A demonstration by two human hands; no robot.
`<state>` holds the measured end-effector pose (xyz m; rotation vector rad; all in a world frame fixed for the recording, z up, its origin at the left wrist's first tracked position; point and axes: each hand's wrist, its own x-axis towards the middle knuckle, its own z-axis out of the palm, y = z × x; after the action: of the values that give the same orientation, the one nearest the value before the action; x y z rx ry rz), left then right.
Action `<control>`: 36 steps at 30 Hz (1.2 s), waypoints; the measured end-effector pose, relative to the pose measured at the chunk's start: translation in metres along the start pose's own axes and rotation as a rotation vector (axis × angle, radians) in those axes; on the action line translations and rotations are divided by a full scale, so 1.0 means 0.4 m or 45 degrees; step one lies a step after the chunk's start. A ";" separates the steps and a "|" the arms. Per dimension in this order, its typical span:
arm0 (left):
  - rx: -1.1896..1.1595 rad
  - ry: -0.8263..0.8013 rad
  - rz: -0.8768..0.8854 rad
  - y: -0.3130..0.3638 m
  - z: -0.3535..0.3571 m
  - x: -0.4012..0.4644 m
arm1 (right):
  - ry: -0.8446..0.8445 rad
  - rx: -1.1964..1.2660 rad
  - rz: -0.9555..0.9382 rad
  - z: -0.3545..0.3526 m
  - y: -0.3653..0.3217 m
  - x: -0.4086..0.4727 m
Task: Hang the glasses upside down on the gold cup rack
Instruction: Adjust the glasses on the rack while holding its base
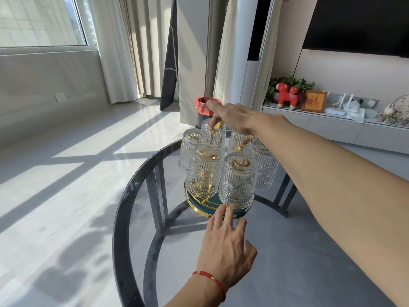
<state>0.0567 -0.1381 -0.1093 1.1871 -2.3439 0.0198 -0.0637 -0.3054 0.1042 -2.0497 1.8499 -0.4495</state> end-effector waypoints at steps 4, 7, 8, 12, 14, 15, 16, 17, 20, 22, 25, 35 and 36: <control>-0.007 -0.001 0.000 -0.001 -0.002 0.001 | -0.016 -0.011 0.016 -0.003 -0.009 -0.007; -0.012 0.007 0.002 -0.002 -0.002 0.001 | -0.028 -0.010 0.017 -0.004 -0.011 -0.014; -0.017 0.011 0.004 -0.002 -0.001 0.001 | -0.029 -0.005 0.007 -0.005 -0.012 -0.017; -0.026 0.016 0.016 -0.004 0.000 0.004 | 0.103 0.008 -0.203 -0.014 -0.021 -0.035; -0.024 0.014 0.015 -0.005 0.001 0.004 | 0.109 -0.038 -0.326 -0.014 -0.029 -0.050; -0.023 0.012 0.013 -0.005 0.000 0.003 | 0.074 -0.072 -0.357 -0.013 -0.034 -0.058; -0.019 0.008 0.011 -0.004 0.000 0.003 | 0.018 -0.099 -0.376 -0.012 -0.040 -0.067; -0.014 0.001 0.008 -0.003 -0.001 0.002 | -0.047 -0.122 -0.382 -0.013 -0.048 -0.074; -0.016 -0.033 -0.002 0.000 -0.004 0.001 | -0.214 -0.210 -0.361 -0.015 -0.074 -0.087; -0.018 -0.063 -0.011 0.001 -0.007 0.001 | -0.274 -0.309 -0.378 -0.015 -0.087 -0.088; -0.017 -0.068 -0.013 0.001 -0.010 0.001 | -0.311 -0.375 -0.404 -0.016 -0.093 -0.086; 0.002 -0.060 -0.013 0.001 -0.011 0.000 | -0.238 -0.527 -0.416 0.012 -0.131 -0.093; 0.003 -0.055 -0.011 0.001 -0.011 0.000 | -0.239 -0.503 -0.399 0.012 -0.134 -0.093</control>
<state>0.0582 -0.1369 -0.1055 1.2105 -2.3765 -0.0066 -0.0177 -0.2632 0.1242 -2.5574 1.6080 0.0452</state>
